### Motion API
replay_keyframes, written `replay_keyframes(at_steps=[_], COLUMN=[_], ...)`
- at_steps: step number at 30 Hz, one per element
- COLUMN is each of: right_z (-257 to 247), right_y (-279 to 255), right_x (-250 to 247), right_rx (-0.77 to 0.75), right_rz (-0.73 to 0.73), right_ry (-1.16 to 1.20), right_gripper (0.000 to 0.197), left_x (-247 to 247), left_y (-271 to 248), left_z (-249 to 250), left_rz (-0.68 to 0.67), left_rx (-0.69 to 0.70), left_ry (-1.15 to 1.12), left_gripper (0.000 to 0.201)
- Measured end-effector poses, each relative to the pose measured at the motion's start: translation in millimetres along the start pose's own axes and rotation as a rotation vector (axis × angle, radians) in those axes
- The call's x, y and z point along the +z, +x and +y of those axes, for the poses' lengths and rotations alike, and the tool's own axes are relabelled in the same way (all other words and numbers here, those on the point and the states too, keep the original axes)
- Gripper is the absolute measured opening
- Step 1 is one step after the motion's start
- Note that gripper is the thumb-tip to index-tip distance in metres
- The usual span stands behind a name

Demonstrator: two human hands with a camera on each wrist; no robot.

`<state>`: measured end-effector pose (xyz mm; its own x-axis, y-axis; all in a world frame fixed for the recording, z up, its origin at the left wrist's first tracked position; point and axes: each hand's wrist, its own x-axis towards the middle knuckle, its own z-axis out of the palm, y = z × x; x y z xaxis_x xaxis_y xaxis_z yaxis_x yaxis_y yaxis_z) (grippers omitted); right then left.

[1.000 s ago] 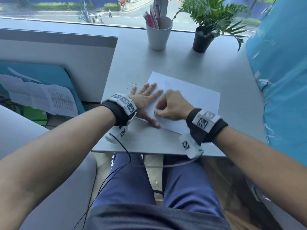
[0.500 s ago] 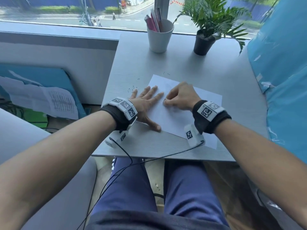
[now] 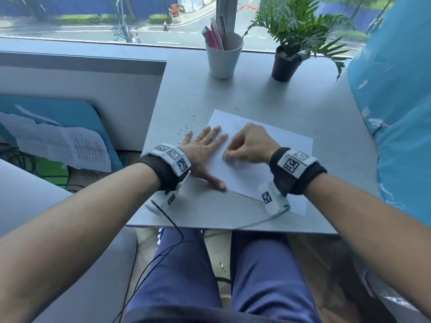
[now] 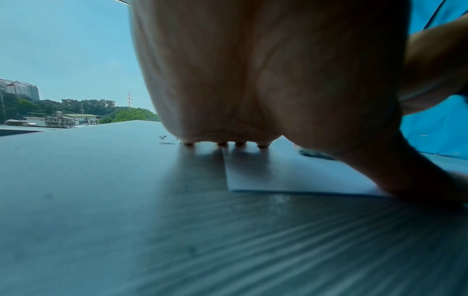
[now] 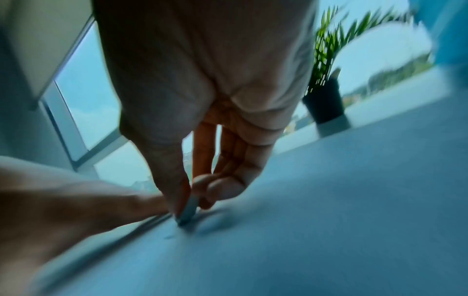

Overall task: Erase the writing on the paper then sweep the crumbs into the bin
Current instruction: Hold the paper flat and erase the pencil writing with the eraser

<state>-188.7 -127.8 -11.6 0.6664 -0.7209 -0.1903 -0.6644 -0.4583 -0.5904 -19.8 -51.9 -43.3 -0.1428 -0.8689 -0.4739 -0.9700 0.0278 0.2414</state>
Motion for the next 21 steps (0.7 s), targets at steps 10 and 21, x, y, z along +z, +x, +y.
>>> replay_keyframes(at_steps=[10, 21], right_z=[-1, -13], right_y=[10, 2], right_x=[-3, 9], right_rx=[0.041, -0.038], right_rz=[0.081, -0.031], right_ry=[0.042, -0.051], right_gripper=[0.009, 0.029], left_x=[1, 2], left_y=[1, 2], left_z=[-1, -2], left_rz=[0.009, 0.012], left_rx=[0.003, -0.022], left_ry=[0.011, 0.059], left_gripper=[0.148, 0.150])
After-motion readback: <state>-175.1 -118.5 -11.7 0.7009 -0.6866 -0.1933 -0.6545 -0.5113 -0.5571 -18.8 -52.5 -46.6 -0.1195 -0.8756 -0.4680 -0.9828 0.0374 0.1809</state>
